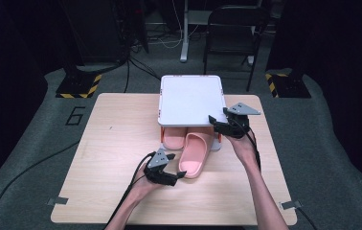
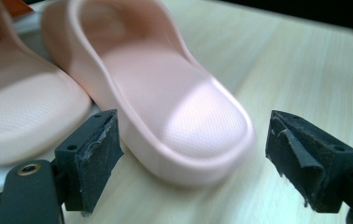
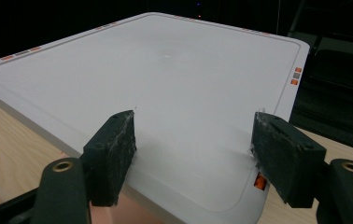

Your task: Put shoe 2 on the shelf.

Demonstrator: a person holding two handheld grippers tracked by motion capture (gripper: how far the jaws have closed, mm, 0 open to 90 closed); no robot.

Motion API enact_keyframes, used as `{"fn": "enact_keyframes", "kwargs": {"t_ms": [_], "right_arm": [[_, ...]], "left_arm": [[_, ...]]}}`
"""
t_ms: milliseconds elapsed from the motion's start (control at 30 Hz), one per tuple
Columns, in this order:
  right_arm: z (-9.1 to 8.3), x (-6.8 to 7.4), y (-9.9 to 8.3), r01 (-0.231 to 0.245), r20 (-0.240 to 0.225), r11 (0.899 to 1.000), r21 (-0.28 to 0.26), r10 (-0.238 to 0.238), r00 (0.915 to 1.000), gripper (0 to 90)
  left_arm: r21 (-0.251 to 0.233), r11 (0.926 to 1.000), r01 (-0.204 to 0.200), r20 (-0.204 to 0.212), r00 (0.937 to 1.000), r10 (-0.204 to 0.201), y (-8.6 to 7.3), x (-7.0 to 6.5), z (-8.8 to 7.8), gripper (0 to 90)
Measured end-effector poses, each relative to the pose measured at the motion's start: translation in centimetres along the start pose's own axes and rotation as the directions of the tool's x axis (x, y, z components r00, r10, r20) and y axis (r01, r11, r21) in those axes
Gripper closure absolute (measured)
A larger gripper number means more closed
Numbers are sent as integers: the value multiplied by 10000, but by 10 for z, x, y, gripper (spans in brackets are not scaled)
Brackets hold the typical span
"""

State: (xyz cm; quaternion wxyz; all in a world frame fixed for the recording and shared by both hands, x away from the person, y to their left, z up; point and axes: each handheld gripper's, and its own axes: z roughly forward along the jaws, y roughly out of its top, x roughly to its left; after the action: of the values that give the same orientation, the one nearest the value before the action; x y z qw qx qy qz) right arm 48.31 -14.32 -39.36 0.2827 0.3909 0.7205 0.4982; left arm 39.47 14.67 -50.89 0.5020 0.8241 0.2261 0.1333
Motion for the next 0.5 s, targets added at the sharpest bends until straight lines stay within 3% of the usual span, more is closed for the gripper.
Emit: {"fn": "enact_keyframes", "kwargs": {"t_ms": [100,233,500], "right_arm": [[0,0,0,-13,29,10000,-1,13,10000,304],[-1,0,0,-5,25,10000,36,5,10000,305],[-1,0,0,-53,4,10000,30,53,10000,305]], "left_arm": [[313,9987,-410,-22,9992,411,-3,-6,7,178],[565,9958,-727,-614,9952,761,-1,-9,19,208],[45,9999,-138,-1240,9922,143,12,-6,41,234]]}}
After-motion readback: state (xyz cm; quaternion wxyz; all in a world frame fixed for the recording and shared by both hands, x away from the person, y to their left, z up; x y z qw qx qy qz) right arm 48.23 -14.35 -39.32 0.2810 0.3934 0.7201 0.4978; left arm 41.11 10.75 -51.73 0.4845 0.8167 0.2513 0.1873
